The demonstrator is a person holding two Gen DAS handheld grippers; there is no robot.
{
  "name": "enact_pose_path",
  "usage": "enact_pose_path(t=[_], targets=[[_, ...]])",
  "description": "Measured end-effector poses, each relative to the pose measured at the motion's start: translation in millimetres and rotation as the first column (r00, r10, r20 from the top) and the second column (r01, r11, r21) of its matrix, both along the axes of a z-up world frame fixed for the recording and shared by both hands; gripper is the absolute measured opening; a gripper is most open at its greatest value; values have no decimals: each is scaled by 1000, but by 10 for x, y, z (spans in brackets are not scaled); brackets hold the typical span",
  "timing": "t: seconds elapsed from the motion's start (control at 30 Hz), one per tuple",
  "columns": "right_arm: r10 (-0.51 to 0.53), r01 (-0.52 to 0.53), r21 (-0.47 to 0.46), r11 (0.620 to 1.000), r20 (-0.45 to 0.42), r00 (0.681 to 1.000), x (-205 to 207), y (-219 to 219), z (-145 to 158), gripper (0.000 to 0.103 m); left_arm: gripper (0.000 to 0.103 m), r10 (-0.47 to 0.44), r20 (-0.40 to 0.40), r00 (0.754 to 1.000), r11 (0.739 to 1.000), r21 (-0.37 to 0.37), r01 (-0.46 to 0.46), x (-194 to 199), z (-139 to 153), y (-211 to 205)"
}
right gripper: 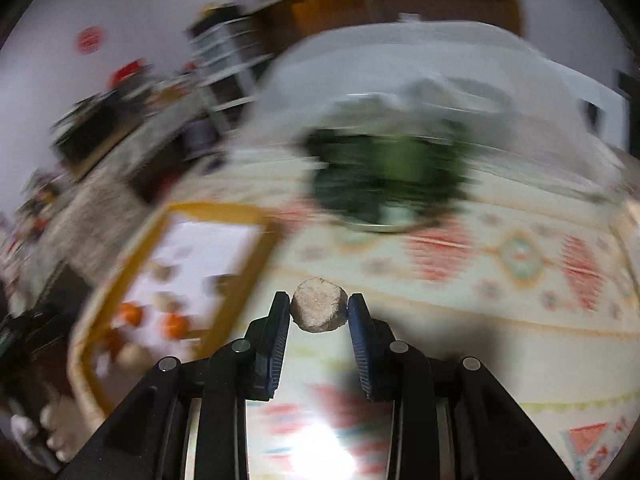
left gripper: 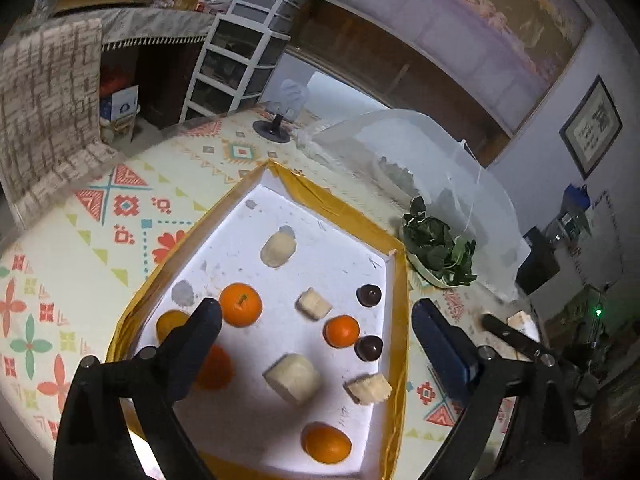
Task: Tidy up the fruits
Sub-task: 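Drop the beige cube into the tray with the right tool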
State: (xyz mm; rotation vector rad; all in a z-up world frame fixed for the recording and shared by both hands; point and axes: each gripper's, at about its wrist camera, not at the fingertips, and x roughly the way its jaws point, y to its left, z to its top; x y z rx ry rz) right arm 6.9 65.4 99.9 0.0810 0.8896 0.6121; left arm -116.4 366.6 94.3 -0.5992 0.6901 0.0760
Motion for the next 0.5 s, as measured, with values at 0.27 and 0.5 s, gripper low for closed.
enact_pose_path(t=[0.27, 0.5], targets=[[242, -243, 5, 970, -61, 968, -301, 1246, -289, 32, 95, 28, 4, 1000, 999, -24, -28, -211, 3, 153], [229, -229, -53, 972, -12, 973, -263, 1633, -405, 33, 95, 45, 27, 999, 999, 13, -46, -312, 73, 209]])
